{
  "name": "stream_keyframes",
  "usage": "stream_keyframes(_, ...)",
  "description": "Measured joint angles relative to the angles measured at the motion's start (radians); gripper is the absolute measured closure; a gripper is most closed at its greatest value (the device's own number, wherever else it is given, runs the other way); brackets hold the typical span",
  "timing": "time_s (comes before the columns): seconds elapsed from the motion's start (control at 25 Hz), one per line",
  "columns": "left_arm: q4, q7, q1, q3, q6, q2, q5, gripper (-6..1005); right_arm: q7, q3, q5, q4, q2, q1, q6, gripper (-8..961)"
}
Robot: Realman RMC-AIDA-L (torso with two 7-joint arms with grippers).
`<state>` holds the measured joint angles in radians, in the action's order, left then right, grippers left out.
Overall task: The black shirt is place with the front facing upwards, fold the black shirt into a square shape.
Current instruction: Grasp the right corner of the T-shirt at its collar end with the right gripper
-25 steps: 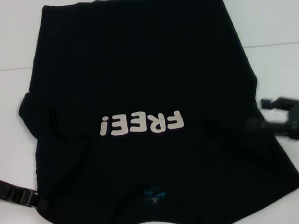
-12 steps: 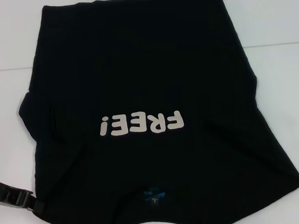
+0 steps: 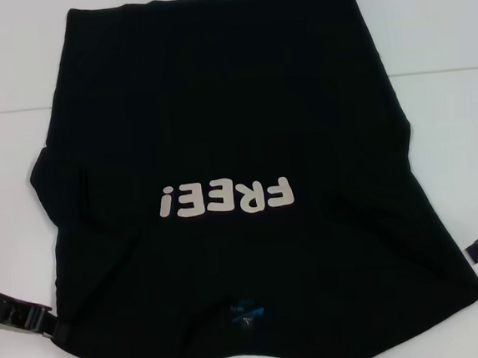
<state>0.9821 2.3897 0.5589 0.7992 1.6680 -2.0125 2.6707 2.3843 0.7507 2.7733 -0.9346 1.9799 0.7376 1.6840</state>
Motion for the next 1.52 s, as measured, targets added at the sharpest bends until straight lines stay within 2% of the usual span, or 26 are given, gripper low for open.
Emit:
stream_keyframes(0.12,-0.001,0.0,0.0,0.0,-0.002,0.0,-0.001,964,0.0,-0.004,-0.059,0.046,-0.01,-0.002,0.015,99)
stream_keyframes(0.24,-0.001,0.0,0.0,0.0,-0.002,0.0,-0.001,965,0.002,-0.048,-0.078,0.097,-0.032,-0.01,0.019,99)
stream_keyframes(0.36,-0.001,0.0,-0.002,0.0,-0.002,-0.001,-0.001,964,-0.006,-0.153,-0.08,0.155,-0.073,-0.024,0.025,99)
stream_keyframes(0.48,-0.002,0.001,-0.003,0.0,-0.002,-0.002,-0.003,963,-0.023,-0.274,-0.109,0.236,-0.127,-0.051,0.035,99)
stream_keyframes(0.56,-0.008,0.001,-0.003,0.0,-0.002,-0.002,-0.004,963,-0.025,-0.313,-0.14,0.274,-0.152,-0.07,0.036,99)
stream_keyframes(0.68,-0.022,0.0,-0.001,-0.004,-0.003,-0.001,-0.006,963,-0.025,-0.335,-0.186,0.32,-0.174,-0.095,0.034,98)
stream_keyframes(0.84,-0.026,-0.005,-0.003,-0.012,-0.005,-0.003,-0.007,964,0.0,-0.324,-0.187,0.371,-0.181,-0.103,0.017,98)
stream_keyframes(1.12,-0.028,-0.007,-0.005,-0.035,-0.003,-0.002,-0.008,965,0.031,-0.286,-0.147,0.432,-0.178,-0.094,-0.045,98)
stream_keyframes(1.52,-0.028,-0.008,-0.001,-0.035,0.0,0.003,-0.008,965,0.02,-0.295,-0.153,0.457,-0.157,-0.088,-0.077,99)
